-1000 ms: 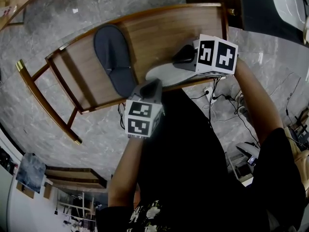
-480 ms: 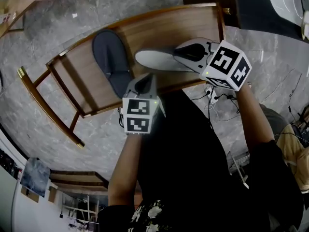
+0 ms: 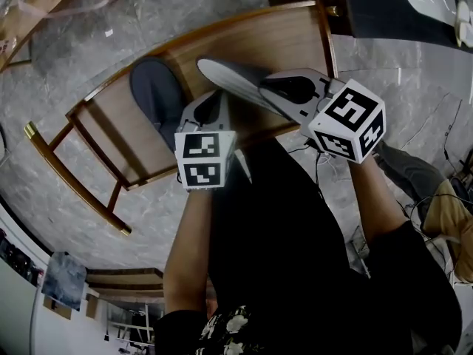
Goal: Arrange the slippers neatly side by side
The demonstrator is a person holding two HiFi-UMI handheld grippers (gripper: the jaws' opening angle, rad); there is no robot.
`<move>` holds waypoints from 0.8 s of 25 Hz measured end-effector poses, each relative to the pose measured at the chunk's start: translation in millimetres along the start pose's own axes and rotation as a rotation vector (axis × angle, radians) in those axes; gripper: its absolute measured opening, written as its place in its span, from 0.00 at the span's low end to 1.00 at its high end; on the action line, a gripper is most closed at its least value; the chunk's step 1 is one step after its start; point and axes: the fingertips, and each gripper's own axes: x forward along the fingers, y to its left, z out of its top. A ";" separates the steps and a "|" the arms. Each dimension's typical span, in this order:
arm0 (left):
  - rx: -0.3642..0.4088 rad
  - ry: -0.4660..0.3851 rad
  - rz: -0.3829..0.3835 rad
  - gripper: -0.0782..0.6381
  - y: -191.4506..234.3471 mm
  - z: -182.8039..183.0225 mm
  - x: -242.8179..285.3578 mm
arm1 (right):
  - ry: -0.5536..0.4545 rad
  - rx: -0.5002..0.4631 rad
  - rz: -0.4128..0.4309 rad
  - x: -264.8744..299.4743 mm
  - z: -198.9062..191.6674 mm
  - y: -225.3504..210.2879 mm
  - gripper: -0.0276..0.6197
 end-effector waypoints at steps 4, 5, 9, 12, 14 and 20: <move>-0.002 -0.045 0.003 0.11 -0.5 17.7 5.5 | -0.051 0.029 -0.006 -4.7 6.6 8.0 0.07; 0.001 -0.058 0.005 0.11 -0.6 21.6 6.8 | -0.062 0.032 -0.006 -5.1 7.9 9.9 0.07; 0.055 -0.112 0.027 0.11 -2.8 38.7 11.3 | -0.092 0.051 -0.009 -1.8 8.7 15.0 0.07; 0.064 -0.126 0.024 0.11 -3.1 44.3 14.8 | -0.113 0.064 -0.009 5.7 9.0 19.9 0.07; 0.068 -0.131 0.024 0.11 -1.3 46.1 16.0 | -0.126 0.085 -0.001 12.5 7.9 24.6 0.07; 0.074 -0.108 0.043 0.11 7.1 43.5 16.1 | -0.198 0.139 0.010 29.2 6.4 33.0 0.07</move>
